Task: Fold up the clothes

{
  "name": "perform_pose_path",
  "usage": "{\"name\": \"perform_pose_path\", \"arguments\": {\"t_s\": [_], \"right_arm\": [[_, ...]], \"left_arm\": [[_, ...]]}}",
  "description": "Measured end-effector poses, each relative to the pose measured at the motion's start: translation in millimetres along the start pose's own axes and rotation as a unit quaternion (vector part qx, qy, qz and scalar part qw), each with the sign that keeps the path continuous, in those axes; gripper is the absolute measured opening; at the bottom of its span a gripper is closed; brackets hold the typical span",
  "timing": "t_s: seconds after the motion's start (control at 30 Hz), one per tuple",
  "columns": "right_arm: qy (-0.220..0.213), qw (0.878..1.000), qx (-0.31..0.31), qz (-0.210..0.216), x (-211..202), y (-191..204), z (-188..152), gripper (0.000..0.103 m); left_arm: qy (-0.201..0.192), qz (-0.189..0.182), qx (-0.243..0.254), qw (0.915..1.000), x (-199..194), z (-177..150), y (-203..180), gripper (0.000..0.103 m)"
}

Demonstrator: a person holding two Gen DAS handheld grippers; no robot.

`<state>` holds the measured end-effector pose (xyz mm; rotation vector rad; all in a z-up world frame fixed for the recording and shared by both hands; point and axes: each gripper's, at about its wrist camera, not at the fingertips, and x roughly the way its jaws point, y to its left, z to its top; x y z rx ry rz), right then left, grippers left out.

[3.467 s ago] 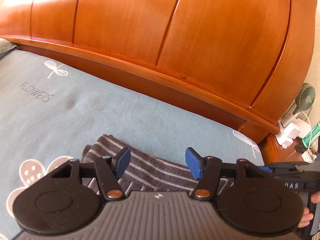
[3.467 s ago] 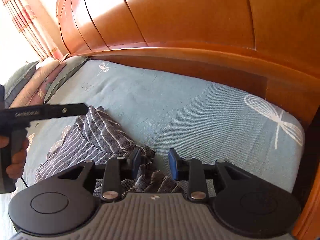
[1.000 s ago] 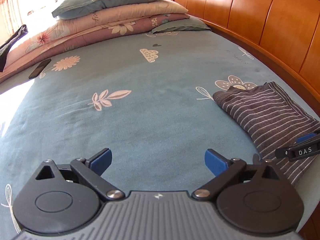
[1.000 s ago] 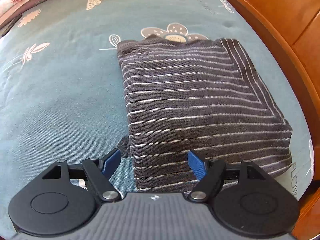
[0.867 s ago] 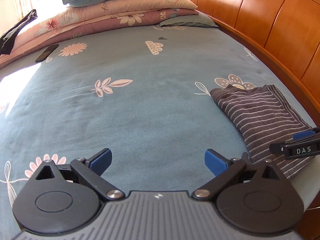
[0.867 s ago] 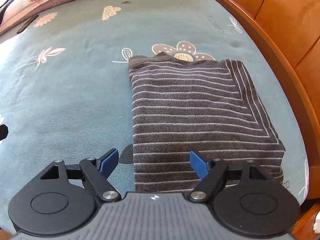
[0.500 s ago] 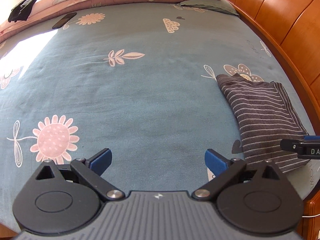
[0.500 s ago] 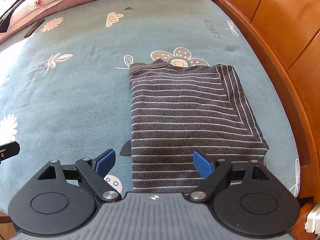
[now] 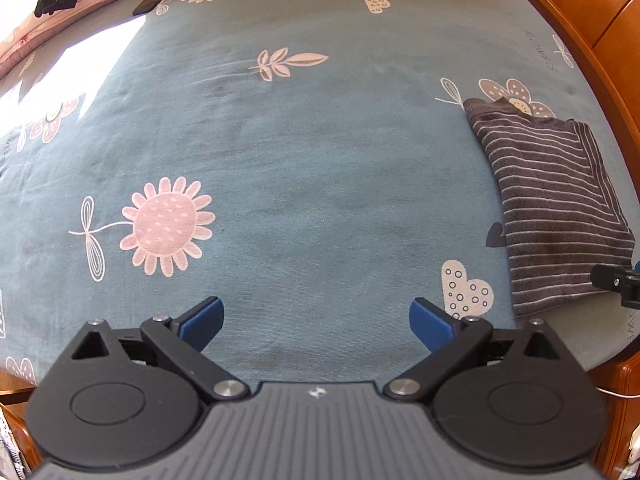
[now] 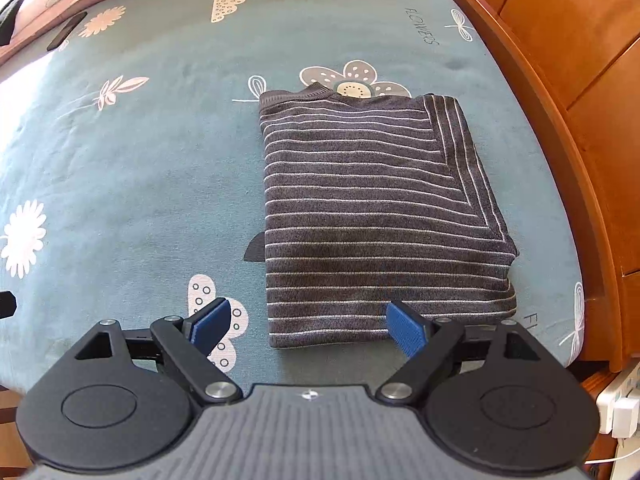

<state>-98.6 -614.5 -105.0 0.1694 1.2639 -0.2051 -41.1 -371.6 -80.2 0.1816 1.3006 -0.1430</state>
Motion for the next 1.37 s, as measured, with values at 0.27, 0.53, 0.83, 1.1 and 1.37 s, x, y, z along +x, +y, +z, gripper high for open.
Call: {"name": "perform_pose_path", "arguments": {"t_s": [0.27,0.53,0.83,1.1,1.37], "right_arm": [[-0.025,1.000,-0.004,0.008,-50,4,13,0.089],[-0.041,0.999,-0.003,0.016,-81,9,23,0.090],[-0.044,0.999,-0.003,0.014,-88,11,27,0.090],[-0.043,0.999,-0.003,0.014,-87,10,28,0.090],[-0.044,0.999,0.000,0.013,-89,8,31,0.090]], "left_arm": [[0.001,0.005,-0.021,0.9998,-39,6,14,0.099],[0.004,0.006,-0.033,0.9994,-60,10,25,0.099],[0.005,0.004,-0.037,0.9993,-62,12,28,0.099],[-0.002,0.007,-0.041,0.9992,-62,11,27,0.099],[-0.014,-0.002,-0.040,0.9991,-67,14,26,0.099]]}}
